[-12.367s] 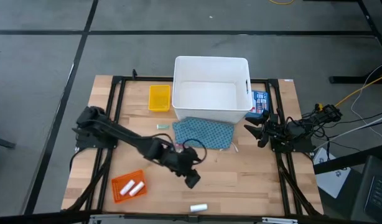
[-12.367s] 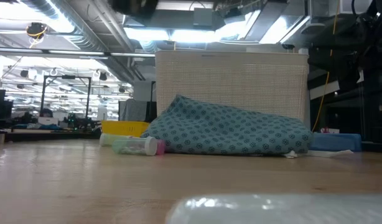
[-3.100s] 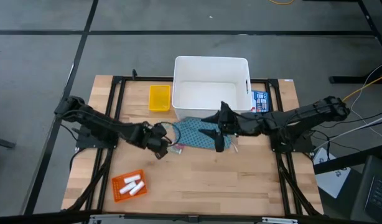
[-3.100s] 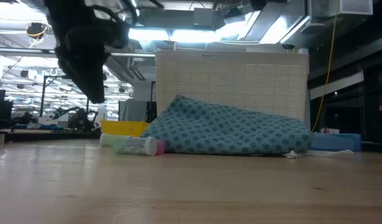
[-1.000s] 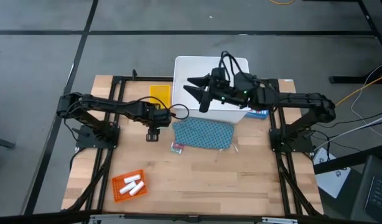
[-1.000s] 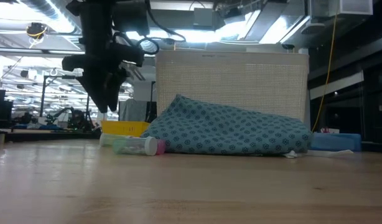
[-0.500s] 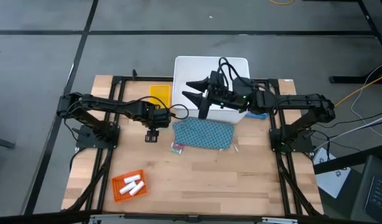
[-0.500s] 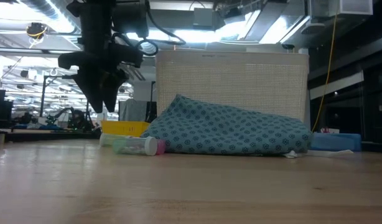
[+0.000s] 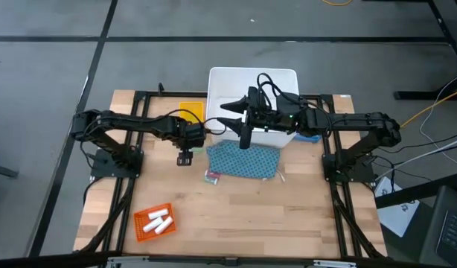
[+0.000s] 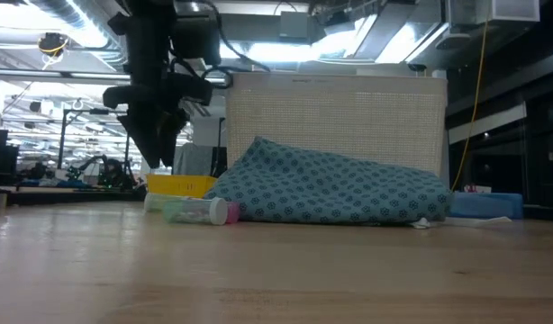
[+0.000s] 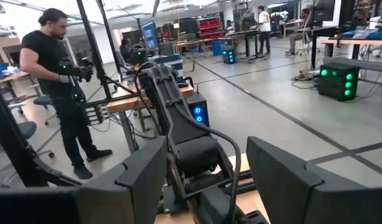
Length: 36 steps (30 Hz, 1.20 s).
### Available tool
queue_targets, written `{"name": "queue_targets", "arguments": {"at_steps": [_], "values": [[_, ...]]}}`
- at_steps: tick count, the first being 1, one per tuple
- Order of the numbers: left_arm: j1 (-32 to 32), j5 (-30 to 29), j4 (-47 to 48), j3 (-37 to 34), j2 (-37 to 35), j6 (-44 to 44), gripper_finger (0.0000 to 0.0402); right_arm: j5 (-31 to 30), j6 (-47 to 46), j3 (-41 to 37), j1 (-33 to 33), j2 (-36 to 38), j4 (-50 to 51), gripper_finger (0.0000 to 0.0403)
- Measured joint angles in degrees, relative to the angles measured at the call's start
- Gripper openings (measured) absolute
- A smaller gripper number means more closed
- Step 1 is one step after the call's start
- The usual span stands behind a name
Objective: Pick & place medical supplies in basket/bin
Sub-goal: Put the top light green bottle into the yellow bin
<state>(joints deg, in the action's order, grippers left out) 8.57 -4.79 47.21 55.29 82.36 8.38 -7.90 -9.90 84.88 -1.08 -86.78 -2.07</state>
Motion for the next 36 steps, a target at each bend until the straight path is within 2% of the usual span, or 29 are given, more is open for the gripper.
{"name": "queue_targets", "arguments": {"at_steps": [5, 17, 30, 33, 36], "values": [[1.0, 2.4, -1.2, 0.0, 2.6, -0.3, 0.0255, 0.4, 0.3, 0.0, 0.6, 0.0, 0.0, 0.0224], [1.3, 1.3, -4.4, 0.0, 6.8, -0.2, 0.0249, 1.3, 0.3, 0.0, 1.3, 0.0, 0.2, 0.0224], [1.4, 3.3, -5.6, 0.0, 11.7, -2.0, 0.0246, 1.0, 0.3, 0.0, 1.4, 0.0, 0.4, 0.0224], [1.4, 3.1, -5.6, 0.1, 12.8, -3.3, 0.0233, 0.9, 0.3, 0.0, 1.4, 0.0, 0.4, 0.0224], [1.4, 3.0, -5.0, 0.1, 13.5, -4.6, 0.0199, 0.8, 0.3, 0.0, 1.4, 0.0, 0.4, 0.0224]]}}
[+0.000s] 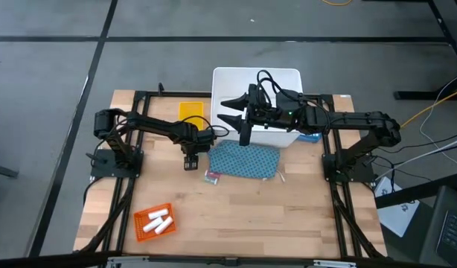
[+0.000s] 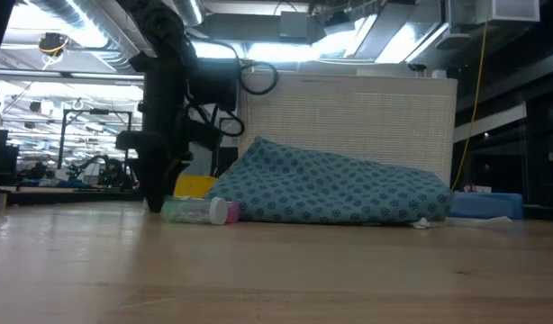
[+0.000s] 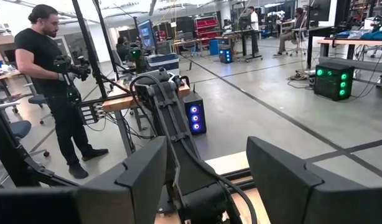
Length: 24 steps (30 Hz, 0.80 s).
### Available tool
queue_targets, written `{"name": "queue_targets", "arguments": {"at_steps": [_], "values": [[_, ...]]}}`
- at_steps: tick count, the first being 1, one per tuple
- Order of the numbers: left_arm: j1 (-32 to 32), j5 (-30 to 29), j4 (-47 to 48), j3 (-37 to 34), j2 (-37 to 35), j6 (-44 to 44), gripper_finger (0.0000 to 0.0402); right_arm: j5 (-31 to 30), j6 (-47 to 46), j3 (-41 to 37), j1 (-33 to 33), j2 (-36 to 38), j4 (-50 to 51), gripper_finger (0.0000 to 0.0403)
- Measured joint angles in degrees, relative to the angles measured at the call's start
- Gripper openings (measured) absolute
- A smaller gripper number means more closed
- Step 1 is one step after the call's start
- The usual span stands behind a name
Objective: Pick & place medical supplies in basket/bin
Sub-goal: Put the top light green bottle into the yellow bin
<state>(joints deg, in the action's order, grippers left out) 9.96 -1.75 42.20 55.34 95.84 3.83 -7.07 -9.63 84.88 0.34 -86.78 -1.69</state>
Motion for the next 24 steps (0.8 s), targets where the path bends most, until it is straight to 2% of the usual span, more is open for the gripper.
{"name": "queue_targets", "arguments": {"at_steps": [5, 10, 13, 18, 24], "values": [[-0.2, 0.6, 0.0, 0.0, -0.3, -3.0, 0.0113, 0.0, 0.0, 0.0, 0.0, 0.0, 0.0, 0.0224], [-0.2, 6.9, 1.7, 0.1, -1.0, -8.4, 0.0045, 0.0, -0.2, 0.0, 0.0, 0.0, 0.0, 0.0224], [-0.4, 10.6, 3.4, 0.1, -2.9, -10.9, 0.004, 0.0, -0.2, 0.0, 0.0, 0.0, 0.0, 0.0224], [-0.7, 14.1, 7.8, 0.1, -9.6, -14.1, 0.0073, 0.0, -0.2, 0.0, 0.0, 0.0, 0.0, 0.0224], [-0.3, 13.4, 15.3, 0.1, -20.4, -18.9, 0.0078, 0.0, 0.0, 0.0, 0.0, 0.0, 0.0, 0.0224]]}}
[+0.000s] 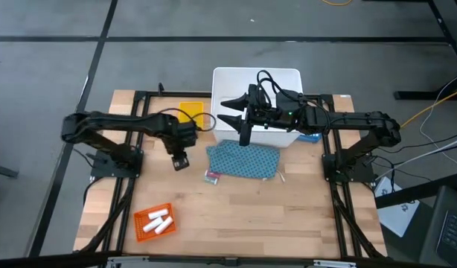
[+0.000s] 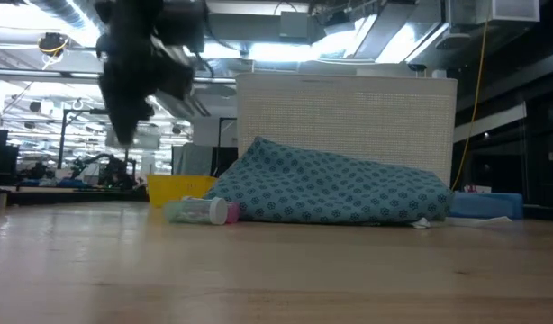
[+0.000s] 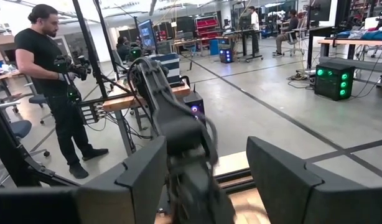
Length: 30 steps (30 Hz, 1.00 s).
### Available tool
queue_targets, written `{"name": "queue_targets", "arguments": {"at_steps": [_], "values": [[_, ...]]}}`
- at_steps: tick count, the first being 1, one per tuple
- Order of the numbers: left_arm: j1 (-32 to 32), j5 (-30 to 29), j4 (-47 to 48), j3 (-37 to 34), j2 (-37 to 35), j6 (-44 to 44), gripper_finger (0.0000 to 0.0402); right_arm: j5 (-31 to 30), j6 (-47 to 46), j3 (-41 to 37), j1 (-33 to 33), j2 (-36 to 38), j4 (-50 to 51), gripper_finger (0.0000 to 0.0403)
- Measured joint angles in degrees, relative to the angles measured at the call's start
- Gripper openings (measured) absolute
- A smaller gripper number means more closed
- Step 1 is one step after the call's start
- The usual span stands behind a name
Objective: Pick & place medical supplies in basket/bin
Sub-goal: Put the top light green bottle into the yellow bin
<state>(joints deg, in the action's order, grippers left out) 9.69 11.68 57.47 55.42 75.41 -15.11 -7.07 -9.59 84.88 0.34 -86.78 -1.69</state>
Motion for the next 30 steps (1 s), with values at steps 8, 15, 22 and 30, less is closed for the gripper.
{"name": "queue_targets", "arguments": {"at_steps": [8, 15, 22, 30], "values": [[6.6, -8.0, 0.8, 0.0, -11.7, -4.5, 0.0083, 0.0, 0.2, 0.0, 0.9, 0.0, 0.0, 0.0224], [19.6, -10.4, -4.0, 0.0, -12.5, 3.7, 0.0085, 0.0, 0.2, 0.0, 2.1, 0.0, 0.0, 0.0224], [31.9, -5.0, -14.3, 0.0, -4.3, 8.2, 0.0086, -1.3, -0.2, 0.0, 2.3, 0.0, 0.0, 0.0224], [37.4, -2.5, -19.5, 0.0, 7.3, 7.1, 0.01, -1.5, -1.9, 0.0, 2.0, 0.0, 0.0, 0.0224]]}}
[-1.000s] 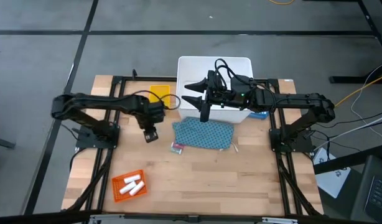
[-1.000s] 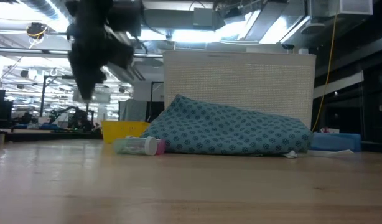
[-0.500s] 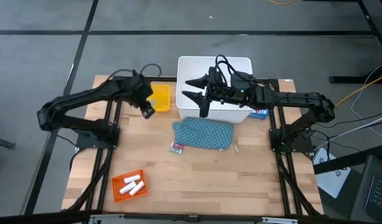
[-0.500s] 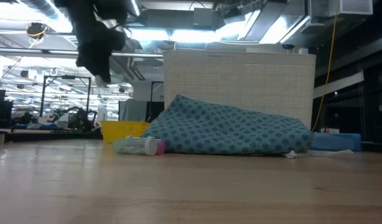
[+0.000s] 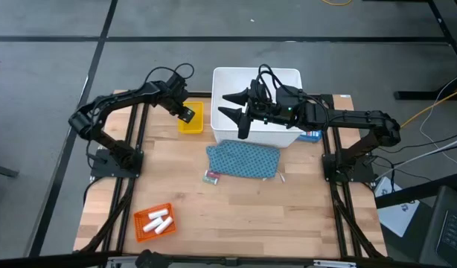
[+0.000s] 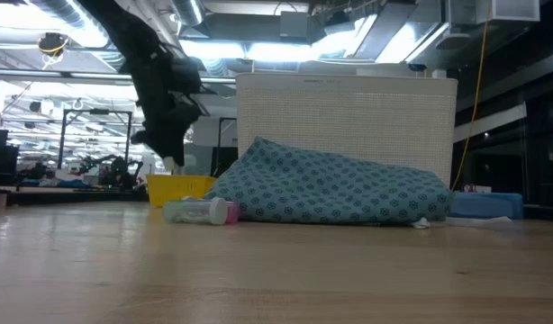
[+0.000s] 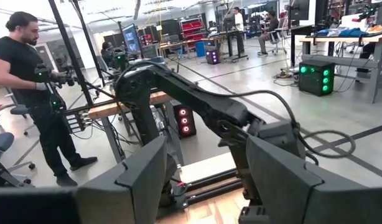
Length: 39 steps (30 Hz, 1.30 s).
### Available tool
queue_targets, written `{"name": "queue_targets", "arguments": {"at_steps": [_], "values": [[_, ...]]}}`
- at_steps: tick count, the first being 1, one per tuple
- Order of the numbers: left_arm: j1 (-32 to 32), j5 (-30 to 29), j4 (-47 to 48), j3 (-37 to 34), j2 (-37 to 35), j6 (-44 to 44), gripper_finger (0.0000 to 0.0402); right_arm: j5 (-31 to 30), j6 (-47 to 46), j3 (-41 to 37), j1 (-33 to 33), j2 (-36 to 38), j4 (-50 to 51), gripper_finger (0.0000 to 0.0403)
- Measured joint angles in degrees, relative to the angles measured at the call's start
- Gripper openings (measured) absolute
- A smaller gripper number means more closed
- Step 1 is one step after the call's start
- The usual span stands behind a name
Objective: Pick & place medical supplies in basket/bin
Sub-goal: Put the top light green bottle into the yellow bin, then put the light green bottle into the yellow bin
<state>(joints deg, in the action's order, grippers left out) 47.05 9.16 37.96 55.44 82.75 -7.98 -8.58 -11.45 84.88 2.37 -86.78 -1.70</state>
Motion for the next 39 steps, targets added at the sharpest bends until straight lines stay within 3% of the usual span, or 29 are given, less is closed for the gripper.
{"name": "queue_targets", "arguments": {"at_steps": [7, 12, 16, 23, 27, 31, 35, 39], "values": [[-0.6, 2.6, -2.6, 0.0, -0.2, -0.1, 0.0171, 0.0, -0.1, 0.0, -0.4, 0.0, 0.0, 0.0224], [-0.8, 2.4, -3.9, 0.0, -4.7, -2.2, 0.022, 0.2, -0.1, 0.0, -0.3, 0.0, 0.0, 0.0224], [-0.9, 3.1, -3.3, 0.0, -11.0, -4.1, 0.0237, 0.7, 0.2, 0.0, -0.4, 0.0, 0.0, 0.0224], [-6.0, 16.2, -1.2, 0.0, -26.7, -9.1, 0.0228, 0.7, 1.4, 0.0, -0.4, 0.0, 0.0, 0.0224], [-14.0, 15.6, 4.2, 0.0, -34.6, -14.8, 0.0208, -1.2, 2.1, 0.0, -0.3, 0.0, 0.0, 0.0224], [-26.1, 8.9, 6.4, 0.0, -39.1, -23.4, 0.0192, -5.1, 3.8, 0.0, -0.3, 0.0, 0.0, 0.0224], [-39.5, 1.4, 6.4, 0.0, -38.4, -29.5, 0.019, -6.6, 4.5, 0.0, -0.3, 0.0, 0.0, 0.0224], [-52.3, -4.9, 6.4, 0.0, -33.7, -29.7, 0.0191, -6.6, 4.5, 0.0, -0.1, 0.0, 0.0, 0.0224]]}}
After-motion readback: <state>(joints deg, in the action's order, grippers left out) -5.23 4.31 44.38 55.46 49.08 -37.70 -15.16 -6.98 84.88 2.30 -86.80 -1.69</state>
